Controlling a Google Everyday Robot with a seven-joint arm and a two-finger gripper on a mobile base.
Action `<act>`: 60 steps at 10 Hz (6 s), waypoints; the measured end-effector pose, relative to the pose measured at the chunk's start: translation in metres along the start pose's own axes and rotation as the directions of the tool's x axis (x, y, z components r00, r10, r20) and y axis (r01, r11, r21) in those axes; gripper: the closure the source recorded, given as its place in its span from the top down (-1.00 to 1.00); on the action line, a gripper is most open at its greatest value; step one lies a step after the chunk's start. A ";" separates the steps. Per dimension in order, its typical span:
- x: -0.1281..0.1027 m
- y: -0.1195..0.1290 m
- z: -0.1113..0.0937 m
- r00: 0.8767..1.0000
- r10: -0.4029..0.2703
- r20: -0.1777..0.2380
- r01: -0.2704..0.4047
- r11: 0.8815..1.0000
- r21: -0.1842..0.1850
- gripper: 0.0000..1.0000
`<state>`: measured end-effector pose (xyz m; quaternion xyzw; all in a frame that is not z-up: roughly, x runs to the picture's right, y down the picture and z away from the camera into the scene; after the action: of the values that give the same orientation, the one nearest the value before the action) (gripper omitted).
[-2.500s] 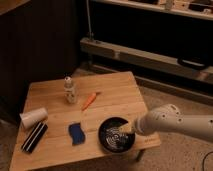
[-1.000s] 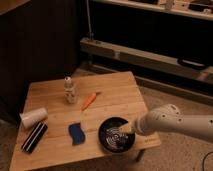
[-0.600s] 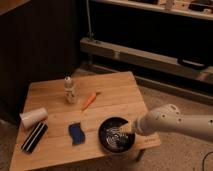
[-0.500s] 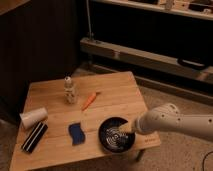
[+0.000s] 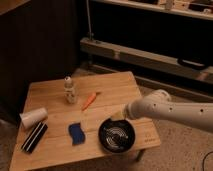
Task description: Pick up the ceramic cup
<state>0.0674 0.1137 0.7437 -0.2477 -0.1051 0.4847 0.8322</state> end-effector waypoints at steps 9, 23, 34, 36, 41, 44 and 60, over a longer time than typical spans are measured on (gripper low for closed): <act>-0.022 0.042 0.006 0.923 -0.385 -0.001 0.384 0.920 -0.076 0.60; -0.157 0.157 0.097 0.595 -0.753 0.282 0.802 0.579 -0.146 0.60; -0.238 0.236 0.163 0.158 -0.881 0.446 0.987 0.127 -0.098 0.60; -0.241 0.256 0.181 0.134 -0.870 0.475 0.988 0.083 -0.127 0.60; -0.230 0.311 0.216 0.106 -0.845 0.524 0.983 0.009 -0.185 0.60; -0.226 0.320 0.233 0.129 -0.833 0.538 0.978 0.018 -0.208 0.60; -0.228 0.367 0.272 0.209 -0.811 0.547 0.951 0.039 -0.305 0.60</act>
<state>-0.4382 0.1512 0.8022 -0.3165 -0.4733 -0.1748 0.8033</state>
